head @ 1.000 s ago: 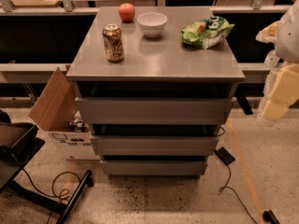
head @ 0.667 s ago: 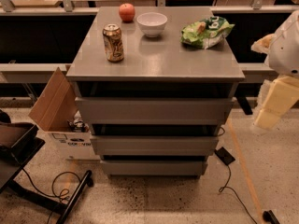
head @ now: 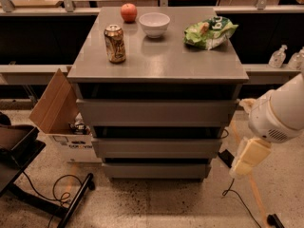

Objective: Open bottom drawer

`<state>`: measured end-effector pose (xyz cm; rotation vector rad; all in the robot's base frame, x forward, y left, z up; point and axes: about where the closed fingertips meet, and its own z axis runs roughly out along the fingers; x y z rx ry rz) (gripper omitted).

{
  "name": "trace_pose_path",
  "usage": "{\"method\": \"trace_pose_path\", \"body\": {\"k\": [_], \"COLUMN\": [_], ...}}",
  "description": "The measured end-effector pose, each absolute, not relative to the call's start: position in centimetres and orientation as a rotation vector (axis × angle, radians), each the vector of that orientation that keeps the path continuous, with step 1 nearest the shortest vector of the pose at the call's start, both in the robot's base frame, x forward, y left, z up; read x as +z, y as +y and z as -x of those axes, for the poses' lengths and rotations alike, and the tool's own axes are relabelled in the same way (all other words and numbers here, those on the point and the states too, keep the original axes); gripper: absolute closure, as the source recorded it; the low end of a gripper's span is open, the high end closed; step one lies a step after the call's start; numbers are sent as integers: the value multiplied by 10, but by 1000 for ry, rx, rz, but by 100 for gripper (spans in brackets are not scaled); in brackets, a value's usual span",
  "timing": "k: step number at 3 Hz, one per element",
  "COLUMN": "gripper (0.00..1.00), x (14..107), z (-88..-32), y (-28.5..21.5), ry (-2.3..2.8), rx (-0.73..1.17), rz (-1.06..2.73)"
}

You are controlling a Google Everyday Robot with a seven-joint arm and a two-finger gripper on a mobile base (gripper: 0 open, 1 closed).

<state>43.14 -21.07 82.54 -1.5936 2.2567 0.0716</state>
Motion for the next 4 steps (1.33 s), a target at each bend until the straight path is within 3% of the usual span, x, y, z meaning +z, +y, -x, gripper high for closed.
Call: {"method": "trace_pose_path", "body": {"k": [2,4], "gripper": [0,0], "x": [679,681], "z": [-443,-462], "y": [-222,-221], "ry": [2165,2119], "rx": [38,-20], "rz": [1675,1629]}}
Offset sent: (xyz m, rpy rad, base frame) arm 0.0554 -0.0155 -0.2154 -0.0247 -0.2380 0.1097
